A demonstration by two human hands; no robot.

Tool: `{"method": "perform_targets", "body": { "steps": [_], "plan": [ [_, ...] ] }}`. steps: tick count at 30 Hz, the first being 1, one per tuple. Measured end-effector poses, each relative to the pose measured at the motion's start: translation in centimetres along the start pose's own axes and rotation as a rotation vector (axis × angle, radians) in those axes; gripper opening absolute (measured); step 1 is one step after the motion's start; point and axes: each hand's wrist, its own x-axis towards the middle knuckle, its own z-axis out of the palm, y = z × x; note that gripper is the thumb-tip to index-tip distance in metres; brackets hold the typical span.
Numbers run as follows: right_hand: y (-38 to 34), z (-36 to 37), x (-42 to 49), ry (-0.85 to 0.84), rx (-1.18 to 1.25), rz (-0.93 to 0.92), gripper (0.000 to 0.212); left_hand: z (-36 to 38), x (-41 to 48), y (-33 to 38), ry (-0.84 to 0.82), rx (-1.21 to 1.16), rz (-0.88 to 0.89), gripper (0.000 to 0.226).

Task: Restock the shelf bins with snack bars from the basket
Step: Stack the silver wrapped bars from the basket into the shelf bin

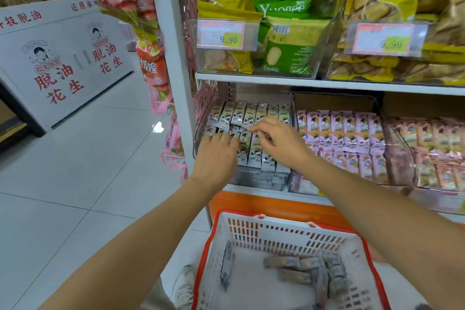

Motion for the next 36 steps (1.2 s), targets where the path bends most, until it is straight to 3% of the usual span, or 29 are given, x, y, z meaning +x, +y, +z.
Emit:
{"method": "perform_targets", "body": {
  "steps": [7, 12, 17, 22, 28, 32, 36],
  "plan": [
    [1.4, -2.3, -12.7, 0.03, 0.016, 0.059, 0.023, 1.7, -6.0, 8.5, -0.058, -0.248, 0.116, 0.035],
    [4.5, -0.7, -22.8, -0.01, -0.009, 0.285, 0.023, 6.2, -10.5, 15.9, -0.285, -0.415, 0.183, 0.031],
    [8.4, 2.8, -31.6, -0.324, -0.182, 0.6, 0.05, 12.3, -14.7, 21.5, -0.619, -0.493, 0.224, 0.027],
    [10.6, 6.2, -36.5, -0.46, -0.223, 0.663, 0.062, 16.8, -18.2, 26.8, -0.813, -0.613, 0.278, 0.03],
    [11.0, 8.6, -39.2, -0.398, -0.16, 0.677, 0.064, 20.2, -19.2, 32.7, -1.166, -0.613, 0.35, 0.051],
    [11.2, 9.6, -39.8, -0.31, -0.174, 0.661, 0.057, 21.7, -18.5, 35.9, -1.25, -0.7, 0.193, 0.05],
    [11.7, 10.6, -40.0, -0.213, -0.144, 0.642, 0.05, 23.1, -18.6, 37.1, -1.309, -0.733, 0.186, 0.048]
  ]
}}
